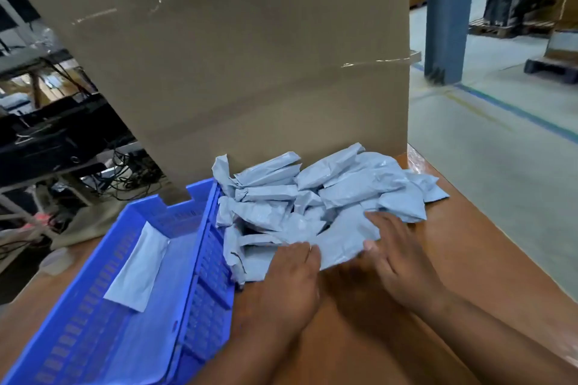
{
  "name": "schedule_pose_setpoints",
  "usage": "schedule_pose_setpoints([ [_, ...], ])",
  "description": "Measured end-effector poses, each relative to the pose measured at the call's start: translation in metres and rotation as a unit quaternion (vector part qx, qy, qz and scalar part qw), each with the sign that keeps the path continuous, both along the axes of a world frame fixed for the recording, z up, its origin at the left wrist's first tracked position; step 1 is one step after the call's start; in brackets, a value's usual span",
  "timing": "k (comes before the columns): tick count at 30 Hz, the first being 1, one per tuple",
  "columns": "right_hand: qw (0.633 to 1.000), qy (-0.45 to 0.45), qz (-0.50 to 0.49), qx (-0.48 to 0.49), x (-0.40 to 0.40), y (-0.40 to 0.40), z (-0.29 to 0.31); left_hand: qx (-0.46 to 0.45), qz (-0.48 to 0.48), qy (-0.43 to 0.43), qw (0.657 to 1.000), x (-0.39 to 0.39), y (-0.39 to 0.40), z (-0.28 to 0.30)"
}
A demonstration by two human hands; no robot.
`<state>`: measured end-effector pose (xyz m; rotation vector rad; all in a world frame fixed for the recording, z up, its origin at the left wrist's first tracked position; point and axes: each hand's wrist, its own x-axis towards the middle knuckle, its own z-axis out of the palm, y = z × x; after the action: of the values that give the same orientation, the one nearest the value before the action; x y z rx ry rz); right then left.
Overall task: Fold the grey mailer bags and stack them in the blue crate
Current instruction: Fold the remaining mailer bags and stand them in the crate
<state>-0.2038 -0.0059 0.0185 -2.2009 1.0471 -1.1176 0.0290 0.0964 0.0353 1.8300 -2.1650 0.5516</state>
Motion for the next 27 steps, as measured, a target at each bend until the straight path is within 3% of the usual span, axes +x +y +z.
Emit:
schedule_pose_setpoints([
  [3,0.999,0.036,-0.001,0.035,-0.044,0.007,-0.017,0.041,-0.053,-0.007,0.998,-0.042,0.018,-0.042],
  [7,0.98,0.194,0.018,0.025,-0.086,0.019,-0.055,0.081,-0.081,0.002,0.993,-0.084,0.032,-0.097],
  [14,0.916,0.395,0.069,0.014,-0.128,0.033,-0.093,0.13,-0.004,0.074,0.989,-0.113,0.061,-0.125],
  [21,0.901,0.424,0.088,0.032,-0.128,0.027,-0.077,0.206,0.048,0.05,0.976,-0.121,0.07,-0.112],
  [27,0.925,0.37,0.072,-0.052,-0.099,0.012,-0.044,0.162,0.055,0.085,0.982,-0.13,0.039,-0.085],
])
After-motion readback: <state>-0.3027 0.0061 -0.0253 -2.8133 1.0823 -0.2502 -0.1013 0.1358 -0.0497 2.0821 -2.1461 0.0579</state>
